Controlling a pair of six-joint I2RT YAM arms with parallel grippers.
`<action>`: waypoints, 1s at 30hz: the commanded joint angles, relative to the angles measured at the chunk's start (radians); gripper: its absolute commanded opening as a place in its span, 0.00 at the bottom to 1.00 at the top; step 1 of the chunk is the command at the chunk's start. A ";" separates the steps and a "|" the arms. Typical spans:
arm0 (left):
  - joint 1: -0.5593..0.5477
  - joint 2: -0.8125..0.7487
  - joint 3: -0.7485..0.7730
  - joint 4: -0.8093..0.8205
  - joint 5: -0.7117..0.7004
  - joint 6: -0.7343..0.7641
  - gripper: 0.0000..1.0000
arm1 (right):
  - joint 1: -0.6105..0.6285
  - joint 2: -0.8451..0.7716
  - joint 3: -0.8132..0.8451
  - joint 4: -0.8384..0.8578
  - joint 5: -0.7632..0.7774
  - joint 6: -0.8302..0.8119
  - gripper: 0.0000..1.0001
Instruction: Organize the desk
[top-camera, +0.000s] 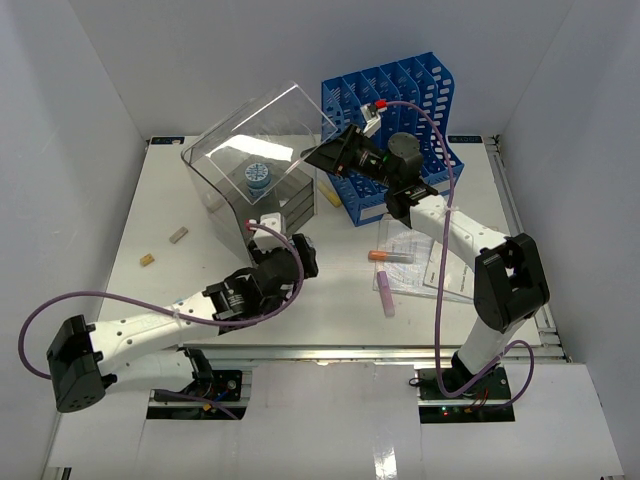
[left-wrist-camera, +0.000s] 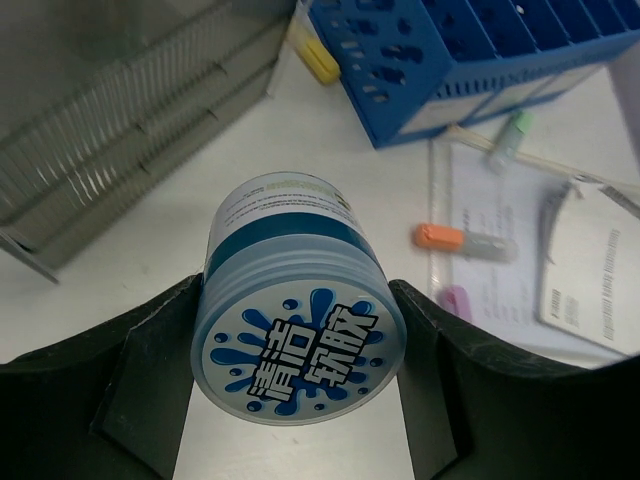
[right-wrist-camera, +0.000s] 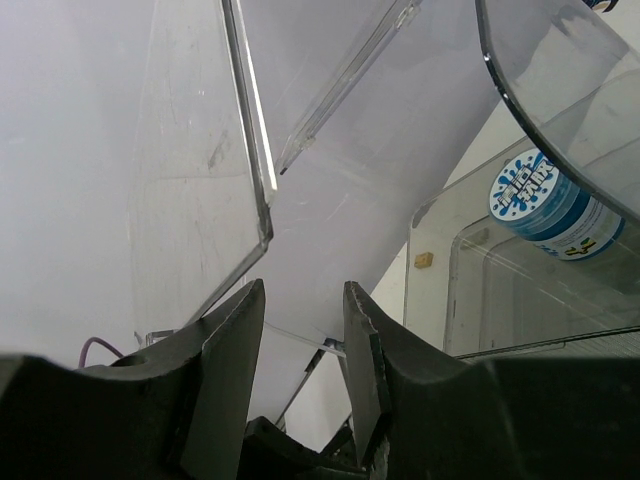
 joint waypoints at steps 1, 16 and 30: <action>-0.007 0.017 0.004 0.340 -0.231 0.358 0.00 | 0.006 -0.043 0.052 0.040 0.000 -0.022 0.44; 0.010 0.141 -0.088 1.176 -0.355 1.152 0.00 | 0.006 -0.036 0.060 0.037 0.001 -0.021 0.44; 0.192 0.194 -0.038 0.902 -0.275 0.917 0.00 | 0.006 -0.026 0.095 0.050 -0.008 0.017 0.44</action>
